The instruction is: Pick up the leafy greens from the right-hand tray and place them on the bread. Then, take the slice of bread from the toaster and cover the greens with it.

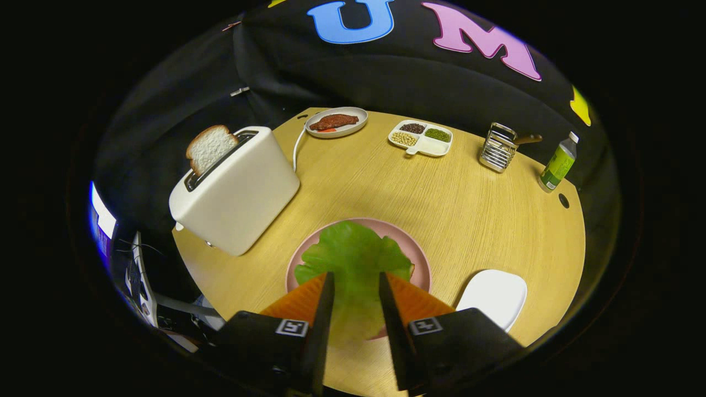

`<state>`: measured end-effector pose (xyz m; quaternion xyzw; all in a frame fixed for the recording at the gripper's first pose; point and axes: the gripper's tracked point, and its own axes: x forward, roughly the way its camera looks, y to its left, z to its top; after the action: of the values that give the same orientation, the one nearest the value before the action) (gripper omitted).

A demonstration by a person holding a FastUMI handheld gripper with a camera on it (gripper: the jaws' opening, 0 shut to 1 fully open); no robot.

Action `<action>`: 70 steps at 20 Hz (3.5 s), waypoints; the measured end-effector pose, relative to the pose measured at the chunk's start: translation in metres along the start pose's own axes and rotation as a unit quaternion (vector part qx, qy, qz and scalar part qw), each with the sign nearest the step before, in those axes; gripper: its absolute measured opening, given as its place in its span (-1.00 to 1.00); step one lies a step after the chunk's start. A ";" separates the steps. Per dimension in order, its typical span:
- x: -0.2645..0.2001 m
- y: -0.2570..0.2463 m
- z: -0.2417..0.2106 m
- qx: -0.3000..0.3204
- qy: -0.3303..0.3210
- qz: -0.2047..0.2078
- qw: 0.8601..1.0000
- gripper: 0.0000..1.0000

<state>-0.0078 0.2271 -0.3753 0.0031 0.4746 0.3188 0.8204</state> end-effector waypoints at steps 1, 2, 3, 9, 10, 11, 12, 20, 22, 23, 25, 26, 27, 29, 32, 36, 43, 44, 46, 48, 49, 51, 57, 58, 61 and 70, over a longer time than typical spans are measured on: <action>0.001 -0.001 0.000 -0.001 -0.002 -0.002 1.000 0.27; 0.000 -0.002 0.002 -0.003 -0.007 -0.006 1.000 0.38; -0.001 -0.002 0.005 -0.003 -0.012 -0.007 1.000 0.52; -0.032 0.014 0.039 0.027 -0.070 0.010 0.997 0.58; -0.038 0.019 0.048 0.027 -0.082 0.012 0.996 0.61; -0.045 0.026 0.057 0.026 -0.093 0.019 0.995 0.65; -0.053 0.037 0.069 0.026 -0.108 0.028 0.993 0.65; -0.071 0.143 0.152 0.058 -0.115 0.079 0.989 0.68; -0.064 0.168 0.166 0.060 -0.106 0.085 0.989 0.68; -0.059 0.181 0.172 0.059 -0.104 0.088 0.989 0.68; -0.046 0.208 0.182 0.056 -0.102 0.092 0.989 0.68; -0.038 0.221 0.185 0.052 -0.098 0.090 0.990 0.68; -0.030 0.231 0.188 0.049 -0.095 0.087 0.990 0.68; -0.010 0.248 0.190 0.041 -0.090 0.072 0.993 0.62; 0.020 0.259 0.189 0.040 -0.071 0.042 0.996 0.62; 0.048 0.259 0.194 0.054 -0.061 -0.003 0.997 0.59; 0.073 0.260 0.190 0.084 -0.037 -0.049 0.995 0.51; 0.076 0.258 0.190 0.087 -0.036 -0.055 0.994 0.49; 0.081 0.251 0.184 0.097 -0.025 -0.073 0.992 0.28; 0.082 0.243 0.178 0.116 -0.012 -0.092 0.989 -0.09; 0.080 0.237 0.178 0.128 -0.013 -0.108 0.986 -0.35; 0.080 0.234 0.176 0.146 -0.012 -0.108 0.983 -0.71; 0.060 0.244 0.189 0.163 -0.026 -0.062 0.984 -0.76; 0.051 0.245 0.194 0.165 -0.034 -0.052 0.984 -0.76; 0.017 0.242 0.212 0.172 -0.064 -0.023 0.983 -0.76; -0.093 0.196 0.225 0.196 -0.129 0.061 0.970 -0.76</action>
<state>0.0331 0.4012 -0.1190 0.2337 0.4172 0.2657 0.8371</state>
